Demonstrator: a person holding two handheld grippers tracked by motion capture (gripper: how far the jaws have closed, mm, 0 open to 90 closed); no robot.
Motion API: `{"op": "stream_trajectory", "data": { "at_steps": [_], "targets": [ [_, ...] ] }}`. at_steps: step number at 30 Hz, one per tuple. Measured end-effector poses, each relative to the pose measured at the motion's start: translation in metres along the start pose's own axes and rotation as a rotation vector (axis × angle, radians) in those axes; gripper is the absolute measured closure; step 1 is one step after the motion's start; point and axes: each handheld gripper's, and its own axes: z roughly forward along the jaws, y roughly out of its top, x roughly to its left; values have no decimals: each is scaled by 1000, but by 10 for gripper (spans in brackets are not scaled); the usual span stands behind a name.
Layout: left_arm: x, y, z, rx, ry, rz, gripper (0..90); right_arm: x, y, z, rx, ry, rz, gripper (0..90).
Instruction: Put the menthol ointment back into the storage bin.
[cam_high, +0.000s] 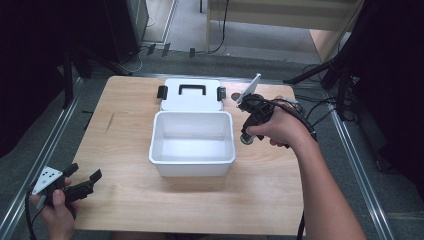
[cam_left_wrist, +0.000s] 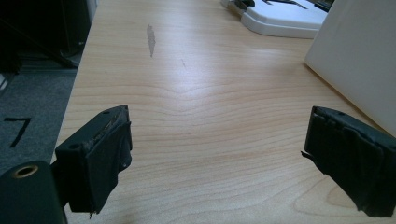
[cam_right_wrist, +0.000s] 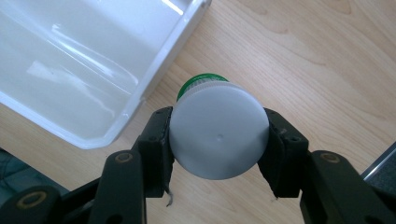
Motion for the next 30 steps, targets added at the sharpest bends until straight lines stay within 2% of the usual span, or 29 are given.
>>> {"op": "stream_trajectory", "data": {
  "at_steps": [8, 14, 19, 30],
  "targets": [
    [0, 0, 0, 3, -1, 1, 82, 11, 12, -15, -8, -8, -29, 515],
    [0, 0, 0, 3, -2, 0, 82, 22, 21, -21, -25, -5, -76, 515],
    [0, 0, 1, 3, -2, -2, 82, 30, 27, -21, -54, 4, -124, 514],
    [0, 0, 1, 6, -3, 1, 82, 49, 39, -11, -61, 24, -236, 514]
  ]
}}
